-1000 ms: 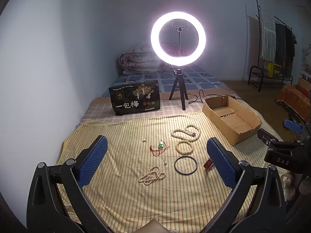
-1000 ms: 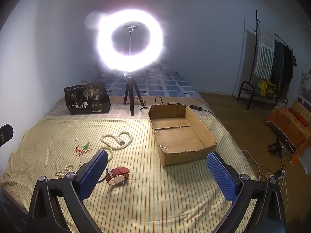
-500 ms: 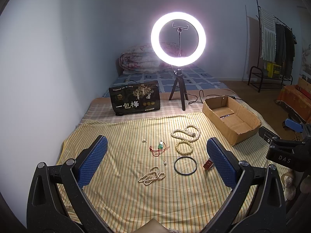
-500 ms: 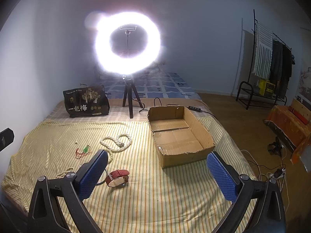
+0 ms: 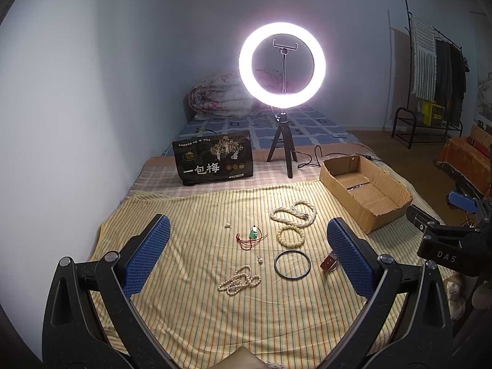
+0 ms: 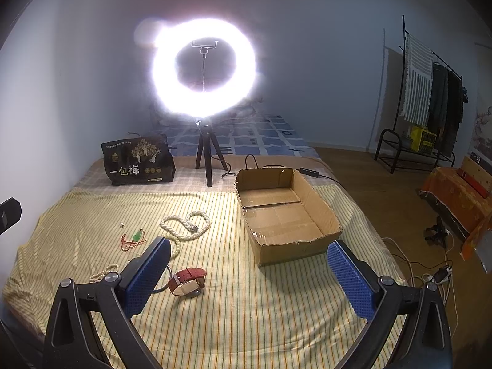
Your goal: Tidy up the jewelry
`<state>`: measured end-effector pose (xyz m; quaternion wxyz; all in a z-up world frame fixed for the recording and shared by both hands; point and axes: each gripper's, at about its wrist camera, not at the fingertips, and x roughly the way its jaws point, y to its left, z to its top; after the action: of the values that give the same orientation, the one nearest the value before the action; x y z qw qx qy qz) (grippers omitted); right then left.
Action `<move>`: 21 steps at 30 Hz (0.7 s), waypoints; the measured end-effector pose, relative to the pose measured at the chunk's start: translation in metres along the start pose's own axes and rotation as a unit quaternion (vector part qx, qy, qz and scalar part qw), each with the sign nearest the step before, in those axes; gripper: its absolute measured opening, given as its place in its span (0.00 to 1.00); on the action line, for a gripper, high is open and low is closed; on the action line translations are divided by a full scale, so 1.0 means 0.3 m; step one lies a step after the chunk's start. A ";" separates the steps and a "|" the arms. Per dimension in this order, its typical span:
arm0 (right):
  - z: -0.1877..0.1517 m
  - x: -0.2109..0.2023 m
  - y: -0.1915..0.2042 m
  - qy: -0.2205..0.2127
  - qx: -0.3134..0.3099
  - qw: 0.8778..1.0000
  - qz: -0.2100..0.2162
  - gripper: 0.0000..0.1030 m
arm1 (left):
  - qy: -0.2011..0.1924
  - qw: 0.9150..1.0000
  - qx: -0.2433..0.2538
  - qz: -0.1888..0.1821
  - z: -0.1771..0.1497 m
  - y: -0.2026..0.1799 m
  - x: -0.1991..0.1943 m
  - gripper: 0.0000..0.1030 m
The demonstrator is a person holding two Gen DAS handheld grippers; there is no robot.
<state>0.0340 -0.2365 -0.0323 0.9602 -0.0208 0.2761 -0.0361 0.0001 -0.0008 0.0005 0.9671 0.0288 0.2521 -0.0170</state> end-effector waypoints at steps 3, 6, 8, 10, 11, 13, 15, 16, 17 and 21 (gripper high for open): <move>0.000 0.001 0.002 0.000 0.000 1.000 0.000 1.00 | 0.000 1.000 0.001 0.000 0.000 -0.001 0.000 1.00; -0.002 0.000 0.002 0.000 0.001 1.000 0.000 1.00 | 0.001 1.000 0.001 -0.001 0.001 0.000 0.000 1.00; -0.002 0.001 0.003 0.000 0.000 1.000 0.000 1.00 | 0.000 1.000 0.000 0.000 0.000 0.001 0.000 1.00; -0.004 0.000 0.000 -0.001 0.000 1.000 0.000 1.00 | 0.000 1.000 0.000 0.000 0.000 0.001 0.000 1.00; -0.003 0.000 0.002 0.000 0.000 1.000 0.000 1.00 | 0.000 1.000 0.000 0.000 -0.001 0.002 0.000 1.00; -0.004 0.000 0.001 0.000 0.000 1.000 0.001 1.00 | -0.001 1.000 0.000 0.000 -0.001 0.001 -0.001 1.00; -0.007 0.001 0.004 0.001 0.000 1.000 0.001 1.00 | 0.000 1.000 0.000 0.000 -0.001 0.001 0.000 1.00; -0.007 0.002 0.005 0.001 -0.001 1.000 0.002 1.00 | -0.001 1.000 -0.001 0.000 -0.001 0.002 -0.001 1.00; -0.008 0.002 0.006 0.001 -0.001 1.000 0.002 1.00 | -0.001 1.000 -0.001 0.000 -0.001 0.002 0.000 1.00; -0.009 0.003 0.008 0.001 -0.001 1.000 0.002 1.00 | -0.001 1.000 0.000 0.000 -0.001 0.001 -0.002 1.00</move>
<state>0.0333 -0.2343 -0.0353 0.9600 -0.0213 0.2772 -0.0338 -0.0005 -0.0003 0.0005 0.9673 0.0283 0.2513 -0.0172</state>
